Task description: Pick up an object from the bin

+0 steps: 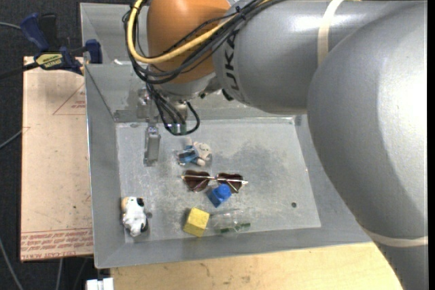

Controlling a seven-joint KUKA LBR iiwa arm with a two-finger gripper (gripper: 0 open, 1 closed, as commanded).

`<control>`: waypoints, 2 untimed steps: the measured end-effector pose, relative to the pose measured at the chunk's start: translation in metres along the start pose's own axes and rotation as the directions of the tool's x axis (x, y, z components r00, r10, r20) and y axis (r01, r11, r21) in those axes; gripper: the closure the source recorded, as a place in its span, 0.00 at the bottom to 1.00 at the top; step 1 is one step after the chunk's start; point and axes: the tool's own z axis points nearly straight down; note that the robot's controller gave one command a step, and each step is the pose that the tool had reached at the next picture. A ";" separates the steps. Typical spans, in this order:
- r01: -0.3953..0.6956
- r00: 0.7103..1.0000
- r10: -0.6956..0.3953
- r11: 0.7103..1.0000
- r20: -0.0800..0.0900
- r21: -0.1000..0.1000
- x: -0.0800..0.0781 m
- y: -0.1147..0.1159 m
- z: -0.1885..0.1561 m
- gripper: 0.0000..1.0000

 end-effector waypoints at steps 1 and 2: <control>0.000 1.000 0.000 1.000 0.000 0.000 0.000 0.000 0.000 0.00; 0.267 0.964 -0.267 0.964 0.008 0.000 -0.009 -0.033 0.049 0.00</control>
Offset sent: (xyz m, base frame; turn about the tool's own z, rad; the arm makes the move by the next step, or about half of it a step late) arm 0.0182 -0.0857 -0.1216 -0.6003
